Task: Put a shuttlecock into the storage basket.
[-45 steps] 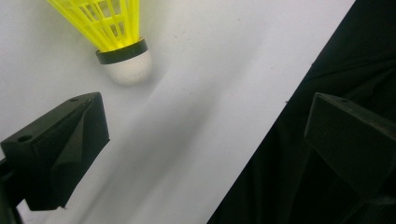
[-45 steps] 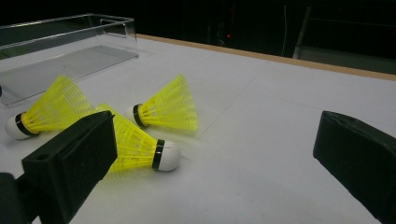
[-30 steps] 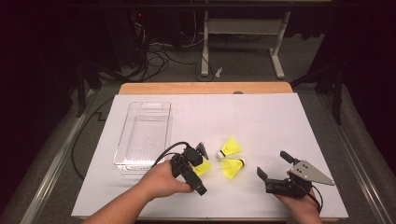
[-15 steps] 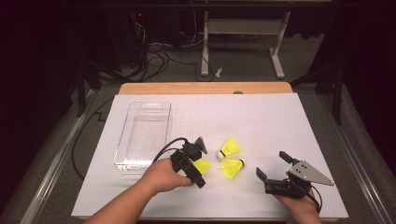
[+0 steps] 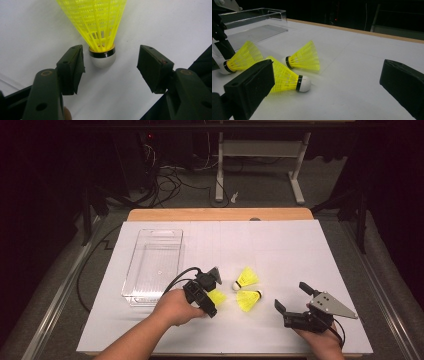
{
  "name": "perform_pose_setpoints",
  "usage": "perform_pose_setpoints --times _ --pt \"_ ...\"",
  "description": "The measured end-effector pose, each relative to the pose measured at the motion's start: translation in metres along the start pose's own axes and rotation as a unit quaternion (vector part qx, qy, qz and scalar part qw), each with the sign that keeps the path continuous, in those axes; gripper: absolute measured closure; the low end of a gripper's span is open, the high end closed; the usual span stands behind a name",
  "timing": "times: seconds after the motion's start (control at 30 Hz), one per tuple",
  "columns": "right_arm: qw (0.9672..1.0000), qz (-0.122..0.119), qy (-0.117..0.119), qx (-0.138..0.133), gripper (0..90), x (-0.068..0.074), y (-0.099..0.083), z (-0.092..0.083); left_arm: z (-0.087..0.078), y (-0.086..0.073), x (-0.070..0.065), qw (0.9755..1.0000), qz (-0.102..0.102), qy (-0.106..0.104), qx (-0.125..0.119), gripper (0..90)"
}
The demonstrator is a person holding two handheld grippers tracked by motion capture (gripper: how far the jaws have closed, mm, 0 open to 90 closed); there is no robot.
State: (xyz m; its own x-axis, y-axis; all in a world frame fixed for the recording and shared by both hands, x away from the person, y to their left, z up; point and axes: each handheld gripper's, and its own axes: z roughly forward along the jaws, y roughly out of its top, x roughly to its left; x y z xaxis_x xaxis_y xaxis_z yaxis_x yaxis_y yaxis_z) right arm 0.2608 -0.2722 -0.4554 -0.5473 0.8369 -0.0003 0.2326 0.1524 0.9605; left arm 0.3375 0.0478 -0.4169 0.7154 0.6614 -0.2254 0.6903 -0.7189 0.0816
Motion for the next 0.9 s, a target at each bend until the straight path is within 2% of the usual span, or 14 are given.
perform_pose_setpoints --times 0.13,0.27,0.7,0.9 --pt "1.0000 -0.001 0.001 0.000 0.5 0.000 0.000 0.000 0.004 0.001 0.000 0.9999 0.006 0.009 0.006 42.8" --pt "1.0000 0.001 0.000 0.000 0.5 0.001 0.000 0.000 0.006 0.002 0.000 0.9998 0.002 0.017 0.007 46.9" --pt "1.0000 -0.001 0.002 -0.001 0.5 0.001 0.000 0.000 0.015 0.004 0.002 0.9997 -0.007 0.020 0.014 56.0" --pt "1.0000 -0.001 0.002 0.000 0.5 0.001 0.000 0.000 0.016 0.004 0.004 0.9997 -0.010 0.021 0.009 61.7"
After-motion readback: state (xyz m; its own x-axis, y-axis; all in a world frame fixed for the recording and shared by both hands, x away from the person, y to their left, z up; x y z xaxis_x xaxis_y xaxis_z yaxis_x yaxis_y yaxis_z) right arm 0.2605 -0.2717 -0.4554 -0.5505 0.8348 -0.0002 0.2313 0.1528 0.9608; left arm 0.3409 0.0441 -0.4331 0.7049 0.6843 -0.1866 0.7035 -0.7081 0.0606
